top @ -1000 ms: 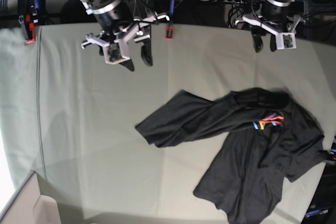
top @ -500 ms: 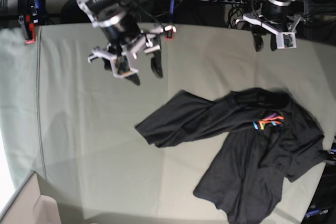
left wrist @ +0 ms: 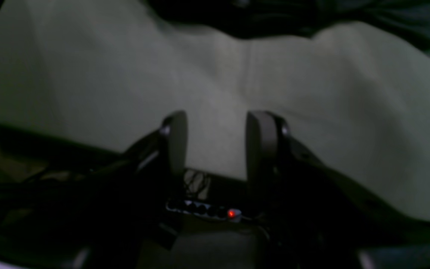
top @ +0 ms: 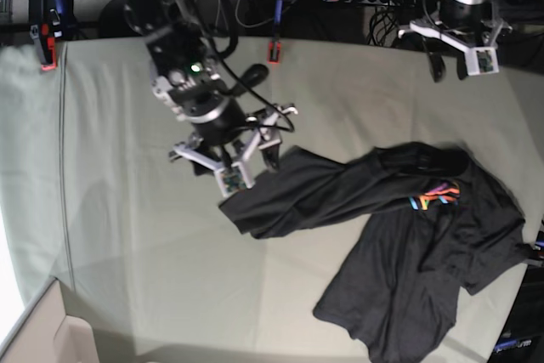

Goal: Layout the t-shirt on the table in an organized manner, then fold the t-shirt properly
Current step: 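Grasp the sleeve with the right gripper and drag it outward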

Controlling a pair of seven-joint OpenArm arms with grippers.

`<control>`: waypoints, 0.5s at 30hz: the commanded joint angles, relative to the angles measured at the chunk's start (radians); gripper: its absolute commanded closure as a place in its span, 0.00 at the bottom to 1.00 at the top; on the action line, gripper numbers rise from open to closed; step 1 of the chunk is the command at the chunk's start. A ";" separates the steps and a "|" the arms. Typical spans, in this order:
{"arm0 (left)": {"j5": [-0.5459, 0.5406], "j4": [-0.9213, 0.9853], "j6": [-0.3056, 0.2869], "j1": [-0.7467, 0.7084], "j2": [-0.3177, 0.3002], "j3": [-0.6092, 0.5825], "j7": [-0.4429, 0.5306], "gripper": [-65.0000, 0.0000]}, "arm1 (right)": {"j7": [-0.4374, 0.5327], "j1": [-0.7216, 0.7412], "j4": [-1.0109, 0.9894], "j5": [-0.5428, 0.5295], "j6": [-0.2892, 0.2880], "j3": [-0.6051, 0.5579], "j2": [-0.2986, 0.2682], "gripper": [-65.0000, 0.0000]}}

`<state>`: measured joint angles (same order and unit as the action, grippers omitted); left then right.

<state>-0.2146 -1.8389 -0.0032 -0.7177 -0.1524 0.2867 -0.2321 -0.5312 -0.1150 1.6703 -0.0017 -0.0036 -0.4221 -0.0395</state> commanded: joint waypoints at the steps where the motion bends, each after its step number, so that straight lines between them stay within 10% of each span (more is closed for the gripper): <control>1: 0.001 -0.014 -0.001 -0.003 -0.006 0.012 0.023 0.61 | 0.026 0.022 -0.003 -0.005 -0.003 -0.004 0.017 0.45; 15: 0.001 -0.018 -0.001 -0.015 -0.005 0.041 0.023 0.61 | 0.119 0.360 -0.510 -0.005 -0.003 0.044 0.042 0.45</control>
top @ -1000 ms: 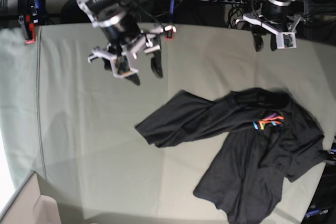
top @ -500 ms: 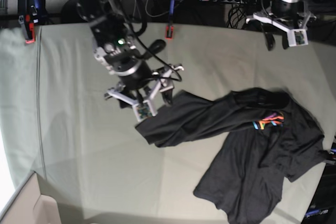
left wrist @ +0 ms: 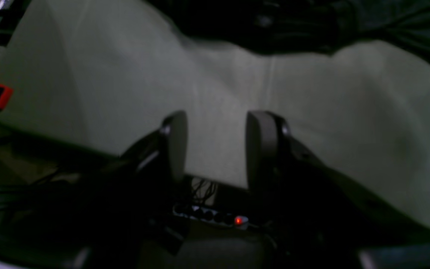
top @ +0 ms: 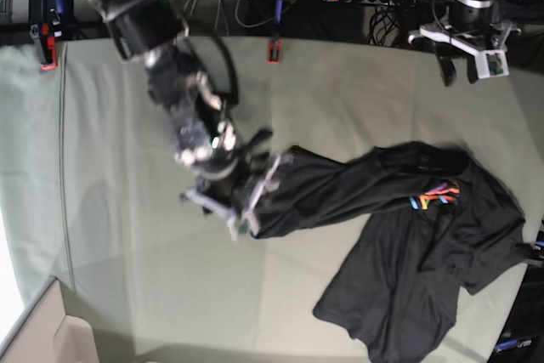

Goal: Layout the t-shirt on the table in an organized manner, then fold the t-shirt properly
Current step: 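Grasp the sleeve with the right gripper and drag it outward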

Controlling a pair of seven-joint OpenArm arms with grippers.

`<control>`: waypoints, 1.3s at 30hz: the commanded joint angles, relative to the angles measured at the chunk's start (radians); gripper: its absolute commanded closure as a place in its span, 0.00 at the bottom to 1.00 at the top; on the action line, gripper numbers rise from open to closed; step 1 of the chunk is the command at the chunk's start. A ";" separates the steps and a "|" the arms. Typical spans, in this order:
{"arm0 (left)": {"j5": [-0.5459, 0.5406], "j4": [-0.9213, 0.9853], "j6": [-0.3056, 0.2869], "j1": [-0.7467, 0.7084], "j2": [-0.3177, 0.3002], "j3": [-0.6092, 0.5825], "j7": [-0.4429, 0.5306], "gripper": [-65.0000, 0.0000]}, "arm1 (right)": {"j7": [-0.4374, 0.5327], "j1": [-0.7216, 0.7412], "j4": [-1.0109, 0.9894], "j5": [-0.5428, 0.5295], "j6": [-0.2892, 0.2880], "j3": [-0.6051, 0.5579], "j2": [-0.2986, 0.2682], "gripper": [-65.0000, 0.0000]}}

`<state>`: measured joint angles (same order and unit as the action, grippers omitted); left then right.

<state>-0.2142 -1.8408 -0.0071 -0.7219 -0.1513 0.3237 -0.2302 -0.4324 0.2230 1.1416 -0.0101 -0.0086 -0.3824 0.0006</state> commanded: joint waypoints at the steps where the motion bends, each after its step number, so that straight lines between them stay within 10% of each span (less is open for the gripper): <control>1: 0.000 -0.017 0.003 -0.017 -0.006 0.004 0.021 0.61 | 0.022 0.042 -0.016 0.003 0.002 0.020 0.002 0.45; 20: 0.002 -0.013 0.005 0.015 0.022 0.013 0.021 0.61 | 0.148 0.131 -0.352 0.003 0.002 0.121 0.045 0.48; 26: 0.002 -0.013 0.005 0.017 0.022 0.016 0.021 0.61 | 0.146 0.102 -0.349 0.003 0.002 0.124 0.062 0.98; 39: 0.002 -0.024 0.005 0.038 0.022 0.013 0.021 0.61 | 0.033 -0.106 0.200 0.003 0.002 0.145 -0.078 1.00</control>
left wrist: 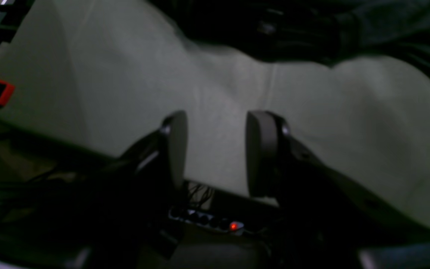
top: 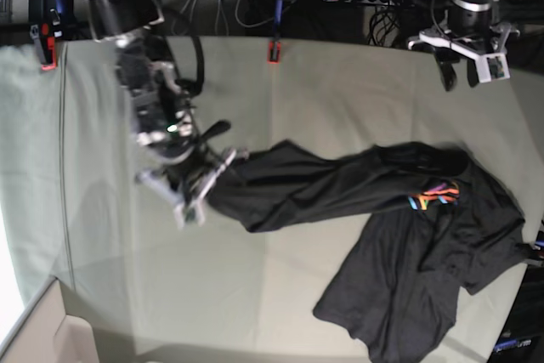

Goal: Layout the t-shirt on the table in an organized manner, then fold the t-shirt properly
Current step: 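Grasp the sleeve with the right gripper and drag it outward, then lower the left gripper onto the shirt body and grasp it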

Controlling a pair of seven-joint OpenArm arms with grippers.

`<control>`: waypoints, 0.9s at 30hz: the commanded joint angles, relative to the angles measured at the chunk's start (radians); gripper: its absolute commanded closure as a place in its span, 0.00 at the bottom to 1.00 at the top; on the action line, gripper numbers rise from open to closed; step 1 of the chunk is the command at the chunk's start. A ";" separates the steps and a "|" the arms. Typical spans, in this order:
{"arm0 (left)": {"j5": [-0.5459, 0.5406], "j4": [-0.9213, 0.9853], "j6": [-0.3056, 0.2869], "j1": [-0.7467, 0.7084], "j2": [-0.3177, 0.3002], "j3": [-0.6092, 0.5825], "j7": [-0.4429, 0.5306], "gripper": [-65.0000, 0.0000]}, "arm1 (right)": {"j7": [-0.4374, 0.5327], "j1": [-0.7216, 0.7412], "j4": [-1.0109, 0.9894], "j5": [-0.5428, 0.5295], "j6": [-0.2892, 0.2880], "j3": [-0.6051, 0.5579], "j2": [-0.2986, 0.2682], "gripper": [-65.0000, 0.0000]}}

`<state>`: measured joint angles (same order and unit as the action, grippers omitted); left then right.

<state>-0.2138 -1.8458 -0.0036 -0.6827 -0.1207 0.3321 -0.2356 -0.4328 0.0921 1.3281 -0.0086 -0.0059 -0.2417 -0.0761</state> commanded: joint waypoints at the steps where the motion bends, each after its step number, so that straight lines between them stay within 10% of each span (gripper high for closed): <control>1: 0.001 -0.019 0.001 -0.001 -0.009 0.005 0.026 0.61 | 0.019 0.002 0.072 0.002 -0.001 0.025 -0.015 1.00; 13: 0.000 -0.085 0.000 0.014 -0.007 0.000 0.026 0.61 | -0.010 -0.137 0.293 0.003 -0.001 0.451 -0.123 1.00; 27: 0.000 -0.081 0.000 0.034 0.025 -0.001 0.025 0.58 | -0.010 -0.087 0.146 0.003 -0.076 0.563 -0.245 0.99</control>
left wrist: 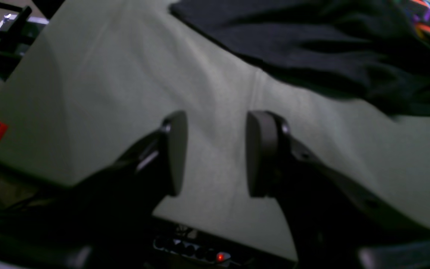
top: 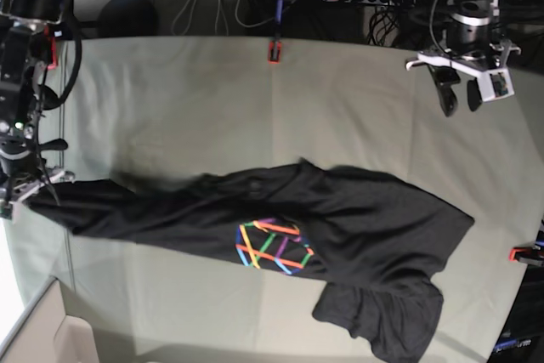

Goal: Layout the t-shirt on the table in an organized manner, then fold the t-shirt properly
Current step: 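Lower the left gripper onto the shirt body and grasp it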

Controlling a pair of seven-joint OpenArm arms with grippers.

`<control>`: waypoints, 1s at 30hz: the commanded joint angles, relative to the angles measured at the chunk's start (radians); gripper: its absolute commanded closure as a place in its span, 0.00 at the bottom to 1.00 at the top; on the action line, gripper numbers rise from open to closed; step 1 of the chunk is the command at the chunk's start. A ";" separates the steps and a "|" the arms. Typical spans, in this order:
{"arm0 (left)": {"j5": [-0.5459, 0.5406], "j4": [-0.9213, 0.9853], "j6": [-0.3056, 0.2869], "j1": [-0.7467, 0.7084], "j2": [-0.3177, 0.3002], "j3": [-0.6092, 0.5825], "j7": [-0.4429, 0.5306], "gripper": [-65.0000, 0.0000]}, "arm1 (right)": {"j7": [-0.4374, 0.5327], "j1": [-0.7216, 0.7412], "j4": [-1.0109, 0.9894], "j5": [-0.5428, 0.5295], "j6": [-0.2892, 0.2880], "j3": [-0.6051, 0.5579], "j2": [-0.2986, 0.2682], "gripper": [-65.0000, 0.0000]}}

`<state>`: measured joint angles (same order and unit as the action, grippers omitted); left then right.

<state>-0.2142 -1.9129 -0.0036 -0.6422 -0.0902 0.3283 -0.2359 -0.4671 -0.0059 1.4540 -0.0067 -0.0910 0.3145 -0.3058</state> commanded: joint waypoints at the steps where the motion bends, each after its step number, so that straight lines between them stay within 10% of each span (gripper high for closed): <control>1: 0.000 -0.010 0.000 -0.006 -0.006 0.002 0.025 0.55 | 0.023 0.017 0.009 0.001 -0.026 0.007 -0.014 0.95; 11: 0.002 0.031 -0.002 0.057 -0.007 0.001 0.025 0.35 | 0.001 -0.021 0.078 0.004 -0.065 0.074 0.056 0.50; 30: 0.011 0.508 0.006 0.528 -0.009 -0.180 0.025 0.35 | -0.002 -0.245 0.311 0.004 -0.065 0.064 0.234 0.48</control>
<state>-0.2039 -1.3899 -0.0040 -0.1238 -0.0937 0.1448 -0.2344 -0.4938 -0.2543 1.7428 0.0013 -0.1604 0.3771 -0.0620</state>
